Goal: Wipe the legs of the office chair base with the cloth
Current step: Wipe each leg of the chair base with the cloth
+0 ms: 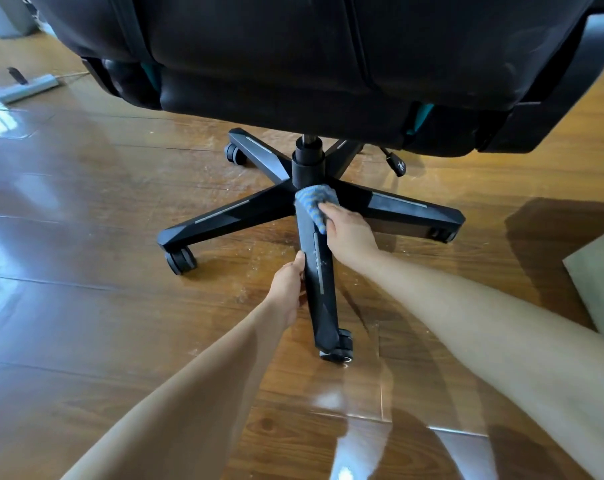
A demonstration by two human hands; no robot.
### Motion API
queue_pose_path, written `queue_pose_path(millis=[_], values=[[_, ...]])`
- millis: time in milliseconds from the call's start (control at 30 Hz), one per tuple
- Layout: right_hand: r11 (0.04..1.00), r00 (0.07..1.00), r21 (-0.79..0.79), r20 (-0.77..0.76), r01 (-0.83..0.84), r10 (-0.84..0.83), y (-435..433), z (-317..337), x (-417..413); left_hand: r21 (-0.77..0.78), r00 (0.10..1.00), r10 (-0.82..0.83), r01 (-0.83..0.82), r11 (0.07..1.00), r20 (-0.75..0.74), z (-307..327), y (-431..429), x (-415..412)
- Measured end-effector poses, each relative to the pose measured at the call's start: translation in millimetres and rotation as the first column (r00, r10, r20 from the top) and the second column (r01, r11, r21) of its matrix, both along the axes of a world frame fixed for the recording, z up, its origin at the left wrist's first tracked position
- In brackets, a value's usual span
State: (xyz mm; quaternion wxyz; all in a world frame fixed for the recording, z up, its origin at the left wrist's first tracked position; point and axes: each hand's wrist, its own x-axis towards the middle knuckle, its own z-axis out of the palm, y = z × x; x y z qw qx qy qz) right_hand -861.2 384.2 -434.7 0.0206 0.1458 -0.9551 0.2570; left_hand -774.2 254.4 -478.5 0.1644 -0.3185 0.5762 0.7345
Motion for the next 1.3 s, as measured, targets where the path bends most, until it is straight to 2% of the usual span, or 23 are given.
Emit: queue_pose_path(millis=[133, 267, 400, 500, 667, 867, 1000, 1133, 1300], values=[[1.000, 0.999, -0.009, 0.038, 0.010, -0.009, -1.2, 3.2, -8.8, -0.003, 1.000, 0.010, -0.010, 1.000, 0.014, -1.6, -0.4, 0.4], [1.000, 0.999, 0.019, -0.026, -0.022, 0.022, 9.3, -4.4, 34.2, -0.004, 1.000, 0.012, -0.012, 1.000, 0.015, -3.5, -0.1, 0.3], [0.979, 0.987, 0.178, -0.104, -0.103, 0.122, 13.5, -6.7, 42.8, -0.002, 0.999, 0.035, -0.035, 0.999, 0.015, -3.4, 1.8, 0.7], [0.962, 0.987, 0.243, -0.068, -0.126, 0.147, 6.1, 1.7, 15.2, -0.004, 0.999, 0.044, -0.044, 0.999, 0.024, -2.5, 3.3, 1.0], [0.988, 0.998, 0.138, 0.020, -0.063, 0.061, -20.5, 12.5, -11.2, 0.005, 0.999, -0.001, 0.001, 1.000, 0.034, 0.6, -1.9, -0.6], [0.999, 0.998, 0.030, 0.049, -0.038, 0.037, -9.5, 2.6, 15.8, -0.084, 1.000, 0.005, -0.005, 0.996, -0.003, 13.9, -25.7, -18.9], [0.994, 0.995, 0.044, 0.041, -0.097, 0.095, -0.9, 5.9, 27.7, -0.118, 0.998, 0.015, -0.022, 0.993, -0.059, 24.9, -25.2, -37.3], [0.992, 0.991, 0.080, 0.101, -0.096, 0.087, -5.7, 19.7, -2.6, -0.108, 0.994, 0.104, -0.108, 0.988, -0.045, 29.8, -15.1, -47.2], [0.995, 0.988, 0.074, 0.149, -0.062, 0.050, -9.1, 30.6, -14.4, -0.263, 0.996, 0.043, -0.063, 0.963, -0.078, 32.2, -25.3, -68.6]])
